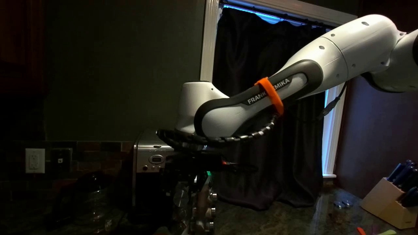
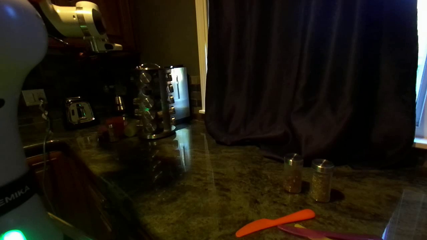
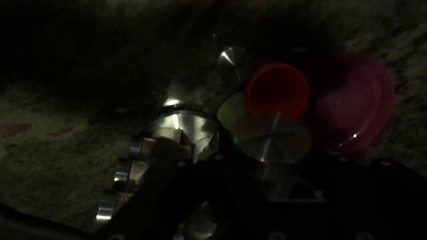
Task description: Remove one bottle from the rack
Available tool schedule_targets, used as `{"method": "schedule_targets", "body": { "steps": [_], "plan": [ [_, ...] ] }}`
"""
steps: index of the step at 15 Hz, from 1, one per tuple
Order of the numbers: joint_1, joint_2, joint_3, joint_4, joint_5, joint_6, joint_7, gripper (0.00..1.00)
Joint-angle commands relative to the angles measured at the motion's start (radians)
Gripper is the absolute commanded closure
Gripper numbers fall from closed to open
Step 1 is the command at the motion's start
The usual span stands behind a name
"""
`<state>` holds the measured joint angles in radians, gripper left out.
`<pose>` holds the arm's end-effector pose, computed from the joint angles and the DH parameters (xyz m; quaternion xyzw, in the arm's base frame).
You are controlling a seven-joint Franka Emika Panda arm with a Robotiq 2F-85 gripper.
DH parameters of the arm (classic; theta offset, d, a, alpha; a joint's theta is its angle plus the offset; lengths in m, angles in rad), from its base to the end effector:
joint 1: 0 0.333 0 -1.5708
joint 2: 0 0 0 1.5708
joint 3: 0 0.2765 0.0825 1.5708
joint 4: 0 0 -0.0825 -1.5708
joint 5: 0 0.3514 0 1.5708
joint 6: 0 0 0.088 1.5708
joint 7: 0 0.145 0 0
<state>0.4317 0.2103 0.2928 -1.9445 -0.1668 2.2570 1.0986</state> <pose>0.4426 0.3747 0.3311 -0.9876 0.1417 -0.0642 0.0218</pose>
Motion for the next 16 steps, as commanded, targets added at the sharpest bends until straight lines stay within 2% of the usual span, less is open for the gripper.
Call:
{"method": "schedule_targets", "body": {
  "steps": [1, 3, 7, 11, 16],
  "plan": [
    [-0.053, -0.026, 0.023, -0.024, 0.218, -0.117, -0.199, 0.76],
    [-0.08, -0.033, 0.016, -0.036, 0.328, -0.19, -0.302, 0.76],
    [-0.132, -0.037, -0.013, -0.069, 0.466, -0.342, -0.436, 0.76],
    [-0.169, -0.046, -0.048, -0.118, 0.523, -0.438, -0.516, 0.76],
    [-0.195, -0.064, -0.079, -0.174, 0.548, -0.482, -0.573, 0.76]
  ]
}}
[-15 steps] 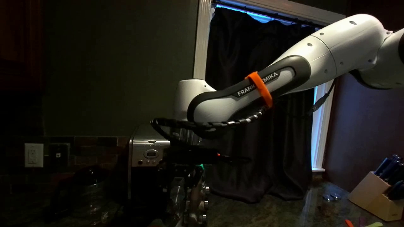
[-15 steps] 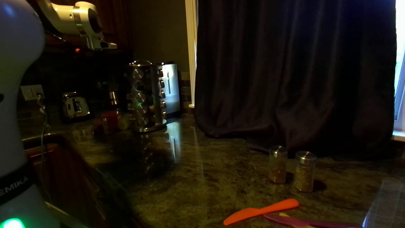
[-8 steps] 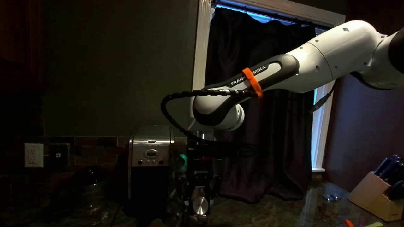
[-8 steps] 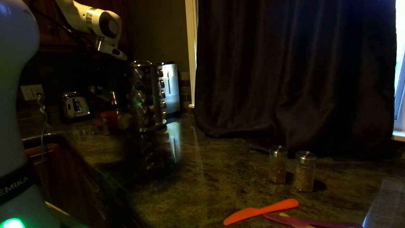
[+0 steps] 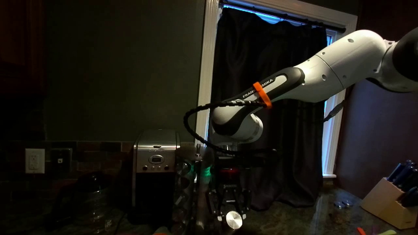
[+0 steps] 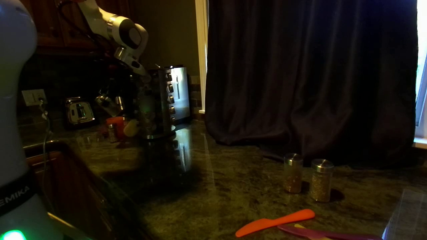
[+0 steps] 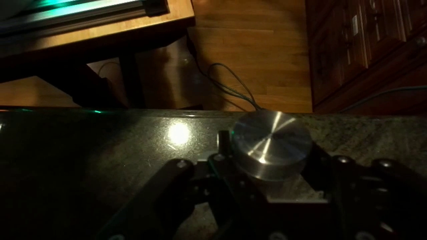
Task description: Remove one bottle from the rack
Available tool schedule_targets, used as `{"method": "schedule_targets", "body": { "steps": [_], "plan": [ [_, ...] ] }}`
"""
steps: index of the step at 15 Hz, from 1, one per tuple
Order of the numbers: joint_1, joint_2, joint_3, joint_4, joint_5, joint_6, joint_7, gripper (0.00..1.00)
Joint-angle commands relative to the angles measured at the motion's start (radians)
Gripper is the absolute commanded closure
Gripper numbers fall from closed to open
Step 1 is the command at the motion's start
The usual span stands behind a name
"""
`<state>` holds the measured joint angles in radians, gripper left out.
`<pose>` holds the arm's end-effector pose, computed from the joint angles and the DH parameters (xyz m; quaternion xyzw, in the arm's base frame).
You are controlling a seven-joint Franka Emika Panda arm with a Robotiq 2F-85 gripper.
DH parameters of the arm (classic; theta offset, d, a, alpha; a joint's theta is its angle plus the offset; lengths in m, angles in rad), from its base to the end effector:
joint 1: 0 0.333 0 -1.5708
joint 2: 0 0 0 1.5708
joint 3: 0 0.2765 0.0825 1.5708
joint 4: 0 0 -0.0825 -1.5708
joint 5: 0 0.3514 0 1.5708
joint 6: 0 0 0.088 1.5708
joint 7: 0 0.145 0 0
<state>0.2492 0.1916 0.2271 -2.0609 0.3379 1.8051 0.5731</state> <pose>0.4078 0.2562 0.2719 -0.9536 0.1175 0.2745 0.0399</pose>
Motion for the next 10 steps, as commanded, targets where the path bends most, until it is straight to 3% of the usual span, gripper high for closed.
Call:
{"method": "schedule_targets", "body": {
  "steps": [1, 10],
  "plan": [
    [-0.018, -0.049, -0.016, -0.068, 0.054, -0.039, -0.07, 0.76],
    [-0.038, -0.061, -0.054, -0.208, 0.027, -0.016, -0.092, 0.76]
  ]
}}
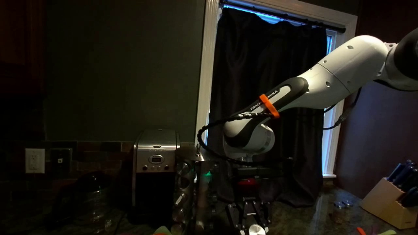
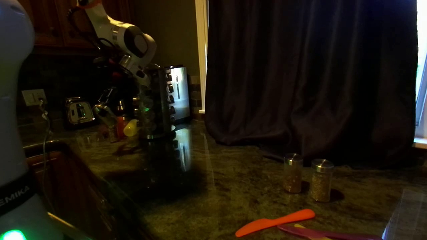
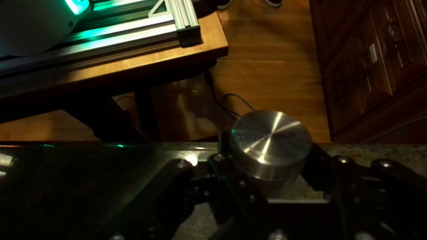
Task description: Remove one bottle from the rack
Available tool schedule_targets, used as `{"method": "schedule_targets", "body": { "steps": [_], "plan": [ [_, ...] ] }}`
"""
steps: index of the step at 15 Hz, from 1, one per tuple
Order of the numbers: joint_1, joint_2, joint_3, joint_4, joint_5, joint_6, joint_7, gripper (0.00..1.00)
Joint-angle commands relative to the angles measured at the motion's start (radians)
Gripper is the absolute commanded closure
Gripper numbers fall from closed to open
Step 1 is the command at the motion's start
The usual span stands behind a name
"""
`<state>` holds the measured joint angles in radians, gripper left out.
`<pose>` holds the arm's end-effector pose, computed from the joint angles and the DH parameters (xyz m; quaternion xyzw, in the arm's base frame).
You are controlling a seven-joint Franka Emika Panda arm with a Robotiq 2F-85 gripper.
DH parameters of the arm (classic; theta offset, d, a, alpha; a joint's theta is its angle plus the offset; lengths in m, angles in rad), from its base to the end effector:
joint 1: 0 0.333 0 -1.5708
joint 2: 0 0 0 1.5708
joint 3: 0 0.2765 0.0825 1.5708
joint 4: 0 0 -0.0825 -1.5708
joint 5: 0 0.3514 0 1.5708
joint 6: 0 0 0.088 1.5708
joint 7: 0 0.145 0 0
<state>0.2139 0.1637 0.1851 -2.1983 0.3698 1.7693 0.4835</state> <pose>0.3785 0.2105 0.2395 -0.9335 0.1235 0.3347 0.0370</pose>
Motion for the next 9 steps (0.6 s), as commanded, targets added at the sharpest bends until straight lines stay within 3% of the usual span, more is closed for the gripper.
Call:
{"method": "schedule_targets", "body": {
  "steps": [1, 2, 6, 7, 9],
  "plan": [
    [0.002, 0.0, -0.009, -0.014, -0.002, -0.002, 0.0, 0.76],
    [0.001, 0.002, -0.012, -0.023, -0.002, -0.002, 0.0, 0.51],
    [0.002, 0.003, -0.012, -0.015, -0.002, -0.002, 0.0, 0.51],
    [0.002, 0.003, -0.012, -0.014, -0.002, -0.002, 0.0, 0.76],
    [-0.013, 0.041, -0.03, 0.016, -0.003, -0.024, 0.02, 0.76]
  ]
}}
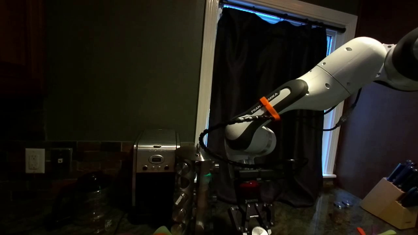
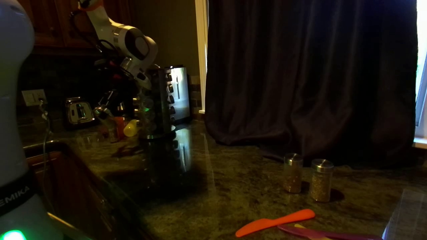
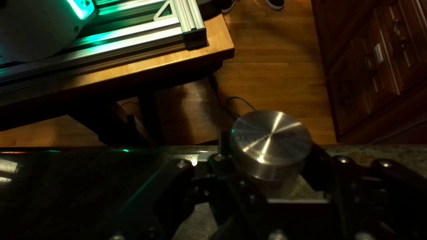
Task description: Remove one bottle from the rack
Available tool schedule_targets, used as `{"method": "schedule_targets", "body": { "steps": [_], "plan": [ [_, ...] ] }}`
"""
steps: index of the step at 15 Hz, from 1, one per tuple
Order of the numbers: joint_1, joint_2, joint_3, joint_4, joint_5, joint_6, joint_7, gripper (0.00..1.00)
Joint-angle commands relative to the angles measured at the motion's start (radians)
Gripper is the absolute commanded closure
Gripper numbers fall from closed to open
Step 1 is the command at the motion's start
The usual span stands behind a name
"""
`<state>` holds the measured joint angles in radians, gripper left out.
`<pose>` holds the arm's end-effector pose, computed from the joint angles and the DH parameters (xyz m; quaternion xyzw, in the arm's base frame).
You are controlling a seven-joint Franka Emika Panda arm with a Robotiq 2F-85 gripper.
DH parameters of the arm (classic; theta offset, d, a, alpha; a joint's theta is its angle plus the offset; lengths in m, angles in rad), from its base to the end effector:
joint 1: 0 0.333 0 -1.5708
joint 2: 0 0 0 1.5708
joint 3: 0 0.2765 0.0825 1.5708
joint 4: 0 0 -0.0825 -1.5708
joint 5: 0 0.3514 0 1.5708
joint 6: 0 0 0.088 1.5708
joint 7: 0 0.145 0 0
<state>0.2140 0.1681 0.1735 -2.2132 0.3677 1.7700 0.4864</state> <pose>0.3756 0.2038 0.2329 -0.9301 0.1312 0.3416 0.0325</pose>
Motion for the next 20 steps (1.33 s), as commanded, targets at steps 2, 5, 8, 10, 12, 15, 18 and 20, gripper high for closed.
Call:
{"method": "schedule_targets", "body": {
  "steps": [2, 5, 8, 10, 12, 15, 18, 20],
  "plan": [
    [-0.037, 0.072, -0.048, 0.056, 0.009, -0.049, 0.039, 0.76],
    [-0.077, 0.129, -0.098, 0.08, 0.022, -0.055, 0.054, 0.76],
    [-0.13, 0.186, -0.144, 0.101, 0.053, -0.075, 0.035, 0.76],
    [-0.167, 0.223, -0.167, 0.116, 0.077, -0.113, 0.003, 0.76],
    [-0.199, 0.255, -0.181, 0.129, 0.106, -0.152, -0.032, 0.76],
    [-0.237, 0.3, -0.189, 0.153, 0.155, -0.201, -0.093, 0.76],
    [-0.257, 0.34, -0.192, 0.172, 0.207, -0.212, -0.124, 0.76],
    [-0.268, 0.364, -0.194, 0.184, 0.255, -0.195, -0.136, 0.76]
  ]
}}
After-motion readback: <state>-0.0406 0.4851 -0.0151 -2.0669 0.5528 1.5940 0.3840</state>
